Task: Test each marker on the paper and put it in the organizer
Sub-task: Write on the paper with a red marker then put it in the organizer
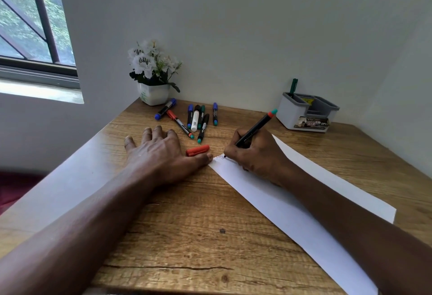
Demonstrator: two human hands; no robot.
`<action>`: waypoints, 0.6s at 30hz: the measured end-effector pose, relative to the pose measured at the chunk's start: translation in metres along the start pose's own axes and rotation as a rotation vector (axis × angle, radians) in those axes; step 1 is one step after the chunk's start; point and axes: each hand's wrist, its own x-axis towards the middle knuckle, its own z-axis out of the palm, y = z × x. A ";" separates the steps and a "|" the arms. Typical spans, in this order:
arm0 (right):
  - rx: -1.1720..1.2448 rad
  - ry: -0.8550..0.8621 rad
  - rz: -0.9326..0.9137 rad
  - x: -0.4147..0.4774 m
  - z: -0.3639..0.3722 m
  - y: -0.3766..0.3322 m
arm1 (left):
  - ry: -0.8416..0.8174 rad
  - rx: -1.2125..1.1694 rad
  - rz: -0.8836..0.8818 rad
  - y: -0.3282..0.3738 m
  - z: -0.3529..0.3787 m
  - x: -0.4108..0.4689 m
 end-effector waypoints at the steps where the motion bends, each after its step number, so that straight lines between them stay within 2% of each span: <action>1: 0.004 0.023 0.003 0.000 0.000 0.000 | -0.001 0.001 0.000 0.000 0.000 0.000; 4: 0.058 0.041 0.029 -0.001 -0.001 0.001 | 0.000 0.006 0.000 0.000 0.000 0.001; 9: -0.018 0.018 -0.005 0.001 0.000 0.001 | 0.002 0.000 -0.003 0.000 0.000 0.000; 18: 0.022 0.049 0.035 -0.002 -0.002 0.000 | 0.003 0.000 -0.003 0.001 -0.001 -0.001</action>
